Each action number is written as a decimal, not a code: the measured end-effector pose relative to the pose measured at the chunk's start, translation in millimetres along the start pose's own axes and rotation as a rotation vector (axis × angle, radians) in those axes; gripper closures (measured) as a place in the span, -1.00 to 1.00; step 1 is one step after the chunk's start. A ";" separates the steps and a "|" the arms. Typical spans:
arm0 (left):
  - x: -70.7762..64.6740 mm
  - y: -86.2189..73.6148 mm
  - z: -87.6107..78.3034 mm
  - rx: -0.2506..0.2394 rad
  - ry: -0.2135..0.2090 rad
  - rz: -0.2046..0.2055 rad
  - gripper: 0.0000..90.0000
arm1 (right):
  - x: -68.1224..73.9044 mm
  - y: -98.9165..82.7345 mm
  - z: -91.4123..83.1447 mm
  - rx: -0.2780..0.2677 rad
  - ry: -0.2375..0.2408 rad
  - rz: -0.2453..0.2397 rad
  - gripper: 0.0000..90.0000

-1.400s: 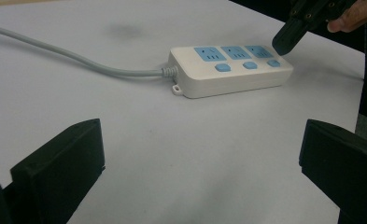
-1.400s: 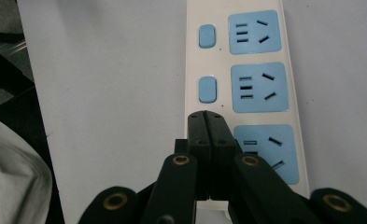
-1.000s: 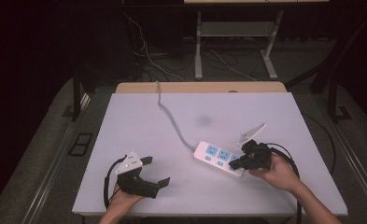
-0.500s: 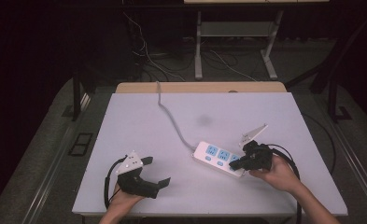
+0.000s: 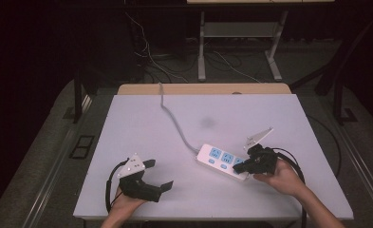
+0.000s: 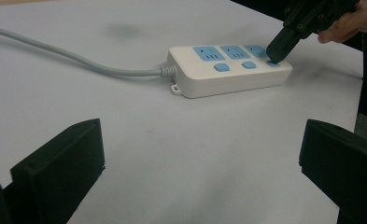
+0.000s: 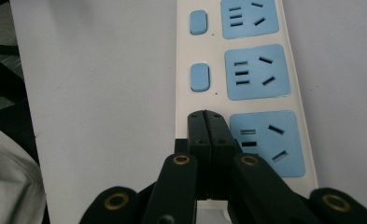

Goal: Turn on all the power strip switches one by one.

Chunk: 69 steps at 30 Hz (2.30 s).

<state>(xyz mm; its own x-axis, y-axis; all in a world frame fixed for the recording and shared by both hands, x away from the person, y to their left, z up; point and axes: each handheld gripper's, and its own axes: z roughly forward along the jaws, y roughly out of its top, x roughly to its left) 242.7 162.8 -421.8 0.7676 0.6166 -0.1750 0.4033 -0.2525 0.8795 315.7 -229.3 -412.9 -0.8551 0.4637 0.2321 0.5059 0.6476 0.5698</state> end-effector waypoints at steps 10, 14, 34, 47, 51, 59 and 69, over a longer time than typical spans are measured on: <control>-0.1 -0.1 0.5 0.001 -0.001 0.002 -1.00 | 0.0 -1.0 0.3 -0.002 0.001 -0.004 1.00; -0.1 -0.1 0.9 0.001 -0.001 0.001 -1.00 | -0.7 -1.6 0.6 -0.004 0.003 -0.002 1.00; 0.9 -0.3 -0.4 0.001 0.001 -0.004 -1.00 | -2.1 -5.7 1.4 -0.037 0.023 0.027 1.00; 1.6 -0.3 -0.6 0.002 0.003 -0.004 -1.00 | -2.1 -4.1 0.4 -0.030 0.033 0.032 1.00; 1.9 -0.4 -0.7 0.001 0.005 -0.006 -1.00 | 0.3 -1.0 -1.0 -0.031 0.038 0.029 1.00; 2.7 -0.5 -1.1 0.001 0.007 -0.005 -1.00 | 5.1 8.5 -6.7 -0.027 0.033 0.003 1.00; 4.3 -0.8 -1.4 0.001 0.012 -0.009 -1.00 | 8.6 20.7 -13.7 -0.029 0.028 -0.015 1.00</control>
<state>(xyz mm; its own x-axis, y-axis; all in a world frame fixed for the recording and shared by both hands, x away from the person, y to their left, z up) 245.0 166.6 -422.7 0.7580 0.6275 -0.1778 0.4107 -0.2474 0.8775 317.3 -220.2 -388.3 -0.8658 0.4364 0.2450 0.4895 0.6367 0.5958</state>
